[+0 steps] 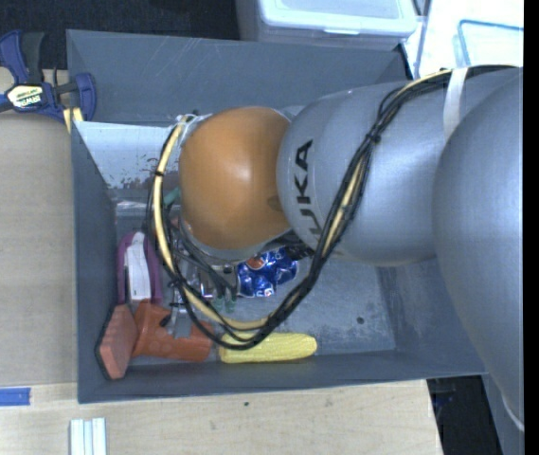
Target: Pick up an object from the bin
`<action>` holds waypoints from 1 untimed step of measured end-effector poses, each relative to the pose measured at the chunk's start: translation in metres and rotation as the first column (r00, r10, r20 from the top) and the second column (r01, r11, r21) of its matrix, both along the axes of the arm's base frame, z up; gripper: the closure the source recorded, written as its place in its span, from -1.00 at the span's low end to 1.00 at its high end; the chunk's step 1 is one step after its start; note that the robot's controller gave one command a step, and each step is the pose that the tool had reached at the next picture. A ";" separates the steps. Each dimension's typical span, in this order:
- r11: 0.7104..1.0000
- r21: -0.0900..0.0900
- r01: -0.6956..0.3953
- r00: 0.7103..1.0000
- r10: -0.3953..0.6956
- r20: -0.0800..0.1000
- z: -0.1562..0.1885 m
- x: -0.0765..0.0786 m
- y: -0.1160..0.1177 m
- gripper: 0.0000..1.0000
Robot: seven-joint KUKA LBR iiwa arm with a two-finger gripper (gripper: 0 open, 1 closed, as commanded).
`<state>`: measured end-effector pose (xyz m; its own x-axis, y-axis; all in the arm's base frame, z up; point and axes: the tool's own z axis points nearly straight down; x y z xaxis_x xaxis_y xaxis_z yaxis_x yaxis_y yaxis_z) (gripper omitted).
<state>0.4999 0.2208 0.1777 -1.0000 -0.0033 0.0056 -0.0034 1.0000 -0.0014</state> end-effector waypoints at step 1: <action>1.000 0.002 0.004 1.000 -0.004 0.008 0.005 0.002 -0.001 -1.00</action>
Offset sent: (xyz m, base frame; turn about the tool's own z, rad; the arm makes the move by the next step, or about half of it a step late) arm -0.0146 -0.0011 -0.1077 -0.4102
